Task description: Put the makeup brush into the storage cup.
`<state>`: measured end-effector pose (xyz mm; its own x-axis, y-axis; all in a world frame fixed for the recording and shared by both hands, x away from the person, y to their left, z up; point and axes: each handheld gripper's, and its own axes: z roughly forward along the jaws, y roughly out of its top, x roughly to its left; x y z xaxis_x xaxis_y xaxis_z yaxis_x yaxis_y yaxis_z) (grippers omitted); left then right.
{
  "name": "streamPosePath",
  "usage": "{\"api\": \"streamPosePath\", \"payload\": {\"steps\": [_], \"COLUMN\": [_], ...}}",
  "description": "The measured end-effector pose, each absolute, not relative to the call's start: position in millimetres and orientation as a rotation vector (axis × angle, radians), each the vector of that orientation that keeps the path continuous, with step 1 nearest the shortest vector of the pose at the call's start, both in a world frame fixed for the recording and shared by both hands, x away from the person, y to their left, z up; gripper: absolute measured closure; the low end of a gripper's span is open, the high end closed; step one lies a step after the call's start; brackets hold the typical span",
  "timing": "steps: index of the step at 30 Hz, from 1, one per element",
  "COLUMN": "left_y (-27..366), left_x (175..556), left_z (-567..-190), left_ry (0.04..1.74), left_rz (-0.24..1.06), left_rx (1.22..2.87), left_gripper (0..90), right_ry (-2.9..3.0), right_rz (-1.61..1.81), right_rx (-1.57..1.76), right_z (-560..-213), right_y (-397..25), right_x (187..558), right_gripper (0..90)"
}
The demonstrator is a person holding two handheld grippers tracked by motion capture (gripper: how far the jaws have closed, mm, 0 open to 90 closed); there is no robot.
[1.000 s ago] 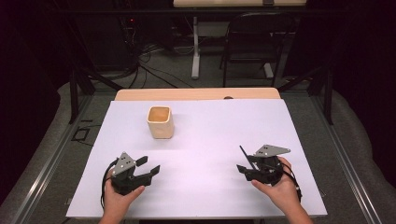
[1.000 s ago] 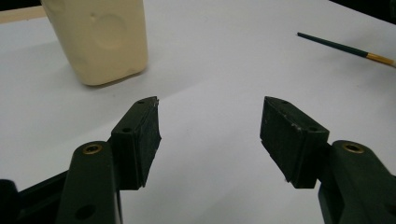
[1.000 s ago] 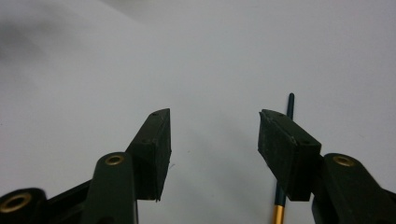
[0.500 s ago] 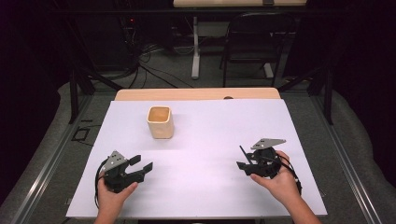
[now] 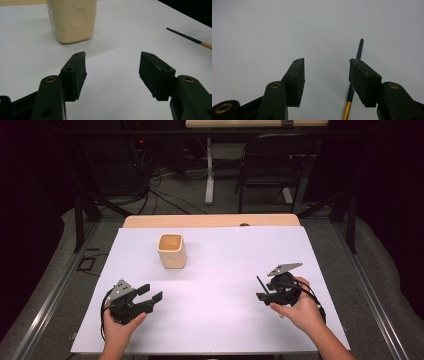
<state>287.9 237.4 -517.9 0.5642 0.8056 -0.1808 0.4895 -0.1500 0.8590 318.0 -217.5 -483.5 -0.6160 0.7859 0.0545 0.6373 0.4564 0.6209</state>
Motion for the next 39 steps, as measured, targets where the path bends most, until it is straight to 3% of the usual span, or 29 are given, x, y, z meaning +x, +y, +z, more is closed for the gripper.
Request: {"api": "streamPosePath", "payload": {"steps": [6,19,39], "left_y": [236.6,237.0,235.3], "left_x": [288.5,288.5,289.2], "left_z": [-517.9,-518.4,-520.3], "left_ry": [1.059,1.061,1.067], "left_rz": [0.405,0.407,0.408], "left_rx": [1.808,1.812,1.842], "left_gripper": [38.3,38.2,38.3], "right_ry": [2.493,2.522,2.575], "right_rz": [0.866,0.795,0.591], "right_rx": [1.248,1.26,1.313], "right_z": [-480.4,-477.5,-475.1], "right_y": [-216.4,-215.0,-218.7], "right_x": [320.2,323.9,331.3], "right_gripper": [50.5,47.7,51.6]}}
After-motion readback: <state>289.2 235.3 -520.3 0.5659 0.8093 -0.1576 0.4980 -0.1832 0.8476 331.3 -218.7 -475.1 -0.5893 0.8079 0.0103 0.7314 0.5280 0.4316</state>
